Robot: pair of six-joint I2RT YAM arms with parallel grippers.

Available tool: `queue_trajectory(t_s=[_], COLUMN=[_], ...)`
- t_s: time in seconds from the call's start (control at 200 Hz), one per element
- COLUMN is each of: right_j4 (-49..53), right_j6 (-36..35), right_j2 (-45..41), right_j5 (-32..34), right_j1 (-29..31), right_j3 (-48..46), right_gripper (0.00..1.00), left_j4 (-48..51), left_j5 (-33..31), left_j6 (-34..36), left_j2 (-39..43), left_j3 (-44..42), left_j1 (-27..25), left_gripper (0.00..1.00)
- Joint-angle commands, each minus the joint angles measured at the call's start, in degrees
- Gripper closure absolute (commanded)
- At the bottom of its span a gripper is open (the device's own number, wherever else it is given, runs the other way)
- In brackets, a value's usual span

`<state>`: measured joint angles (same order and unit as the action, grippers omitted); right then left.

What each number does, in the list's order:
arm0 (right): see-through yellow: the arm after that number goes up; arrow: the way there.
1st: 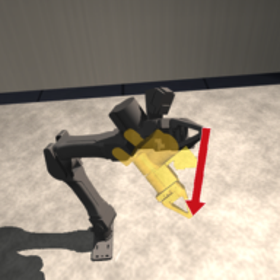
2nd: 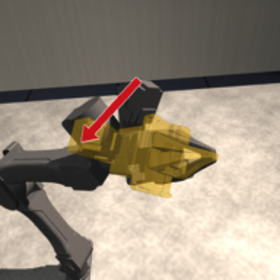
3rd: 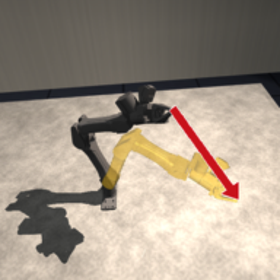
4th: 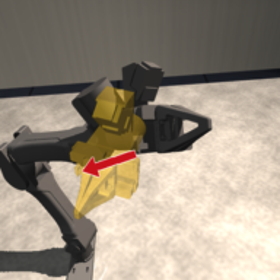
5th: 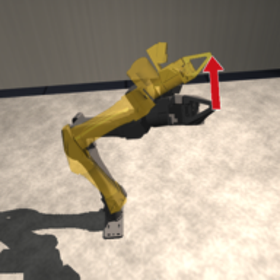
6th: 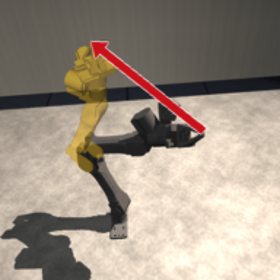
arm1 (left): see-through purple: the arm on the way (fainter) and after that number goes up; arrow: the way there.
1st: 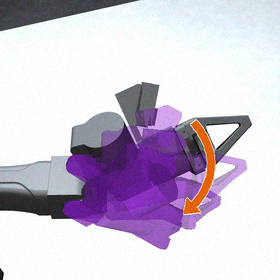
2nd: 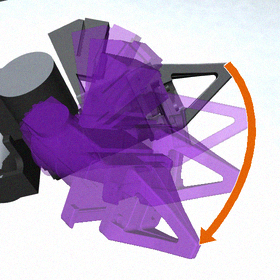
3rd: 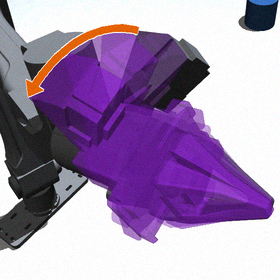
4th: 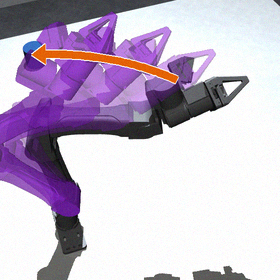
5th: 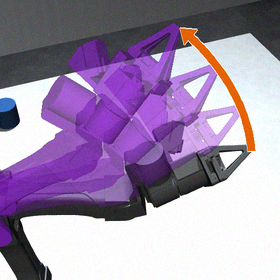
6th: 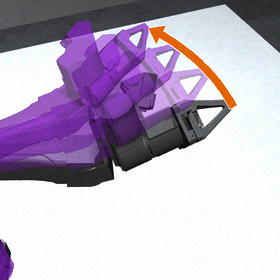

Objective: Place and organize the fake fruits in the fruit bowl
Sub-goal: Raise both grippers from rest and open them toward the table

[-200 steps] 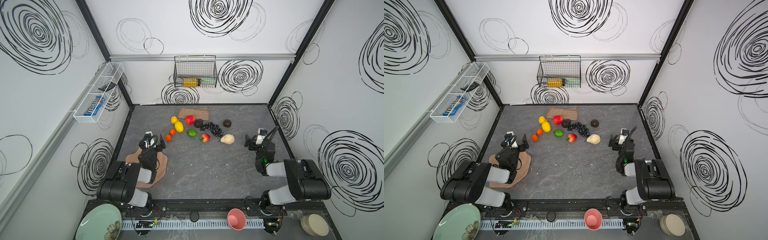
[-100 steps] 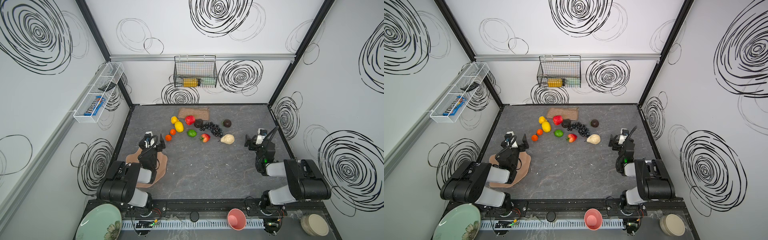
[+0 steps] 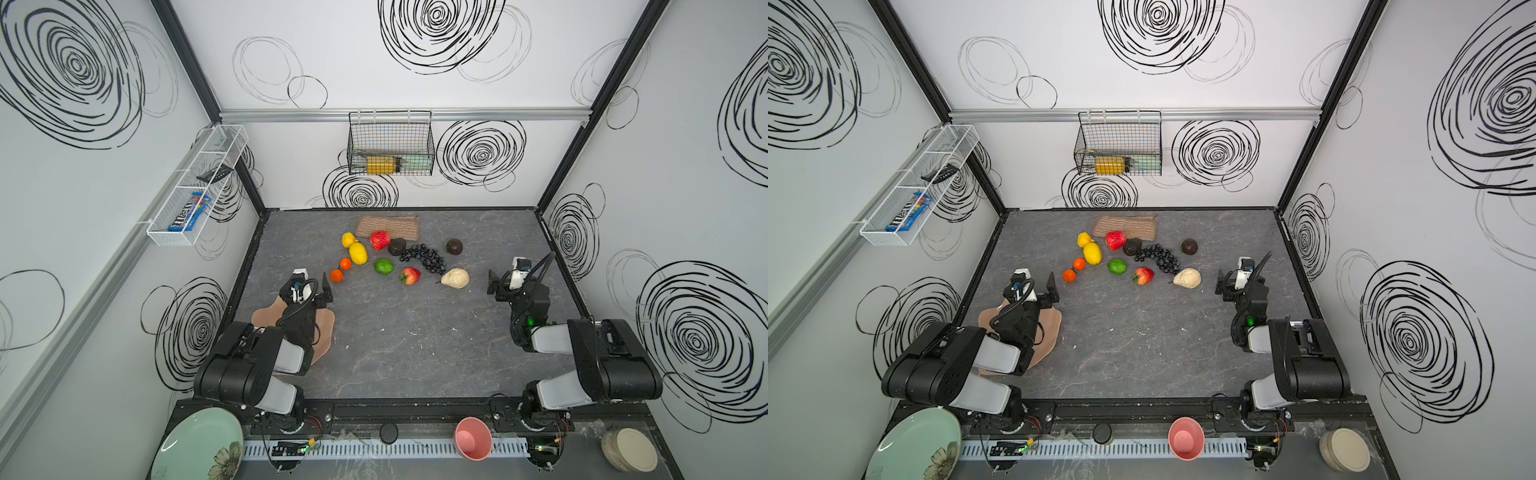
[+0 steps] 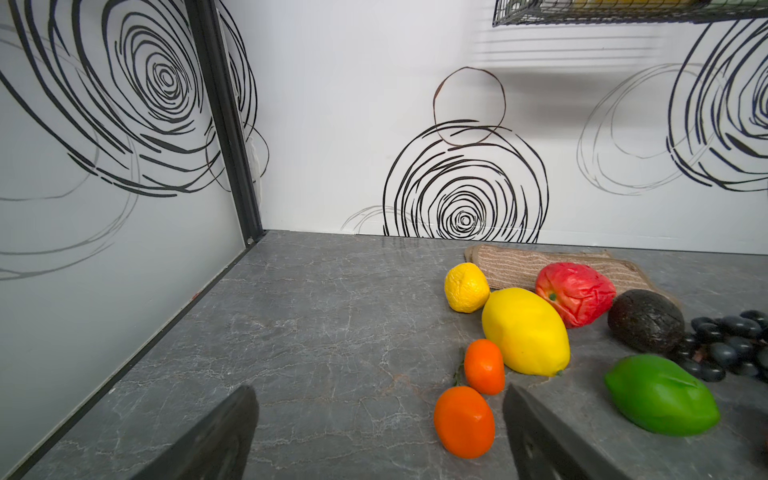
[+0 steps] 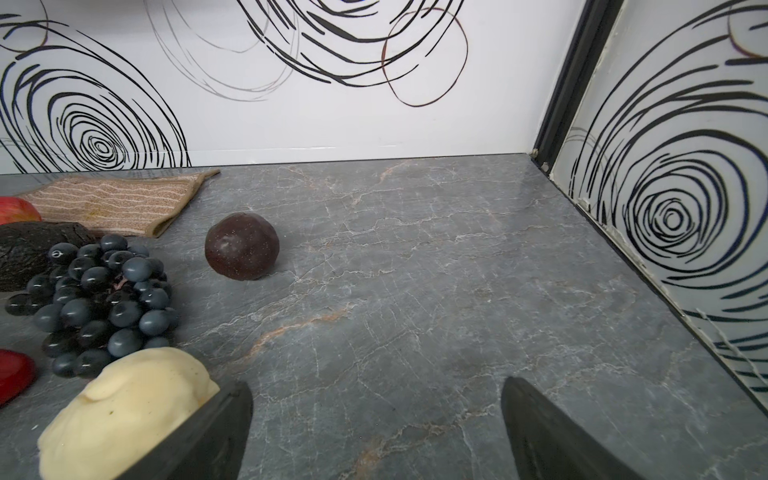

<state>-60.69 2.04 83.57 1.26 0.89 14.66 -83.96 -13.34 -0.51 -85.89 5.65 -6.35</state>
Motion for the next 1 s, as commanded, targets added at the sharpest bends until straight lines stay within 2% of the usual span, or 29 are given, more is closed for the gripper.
queue_trajectory(t_s=[0.0,0.15,0.245,0.345,0.415,0.48,0.565,0.64,0.695,0.756,0.811,0.896,0.991], right_j4=[-1.9,-0.7,3.2,9.5,15.2,18.8,23.0,28.8,34.2,39.6,47.2,51.8,53.1], right_j6=[-1.0,-1.9,-3.2,-4.2,-4.4,-4.0,-0.9,2.3,6.2,15.1,22.9,27.2,32.0], right_j2=[-2.5,-6.8,-11.3,-17.0,-22.0,-26.1,-30.8,-34.4,-36.8,-38.9,-40.8,-44.1,-47.7], right_j5=[0.0,1.5,4.3,7.6,5.7,3.9,3.2,0.3,-0.8,1.6,2.4,-5.9,-16.3], right_j1=[0.5,1.4,3.3,5.5,7.1,9.0,11.2,12.2,12.4,12.3,11.7,8.7,4.9], right_j3=[-1.2,-2.5,-3.0,-2.1,-0.4,1.1,3.2,6.1,8.5,10.4,12.3,12.3,9.8], right_gripper=[0.03,0.03,0.03,0.03,0.03,0.03,0.03,0.03,0.03,0.03,0.03,0.03,0.03], left_j4=[-3.4,-5.0,-6.5,4.9,12.6,15.9,23.9,42.8,58.0,71.3,78.8,82.1,77.6], left_j5=[-0.2,-3.8,-9.0,-10.2,-12.8,-15.4,-19.4,-26.4,-27.7,-25.0,-19.5,-6.3,14.4], left_j6=[2.0,2.8,2.8,5.4,6.8,5.3,0.0,-12.1,-21.3,-31.1,-37.0,-42.3,-43.7], left_j2=[-0.1,1.2,3.7,10.8,16.1,21.0,26.8,30.7,31.9,32.7,33.2,34.4,35.7], left_j3=[1.0,-0.3,-1.9,1.0,3.5,4.4,7.5,14.9,20.9,26.1,28.7,27.9,23.4], left_j1=[-0.7,-2.4,-3.6,-5.9,-8.1,-9.8,-13.1,-16.7,-18.2,-19.1,-18.7,-16.0,-9.2], left_gripper=[0.04,0.04,0.04,0.04,0.04,0.04,0.04,0.04,0.04,0.04,0.04,0.04,0.04])
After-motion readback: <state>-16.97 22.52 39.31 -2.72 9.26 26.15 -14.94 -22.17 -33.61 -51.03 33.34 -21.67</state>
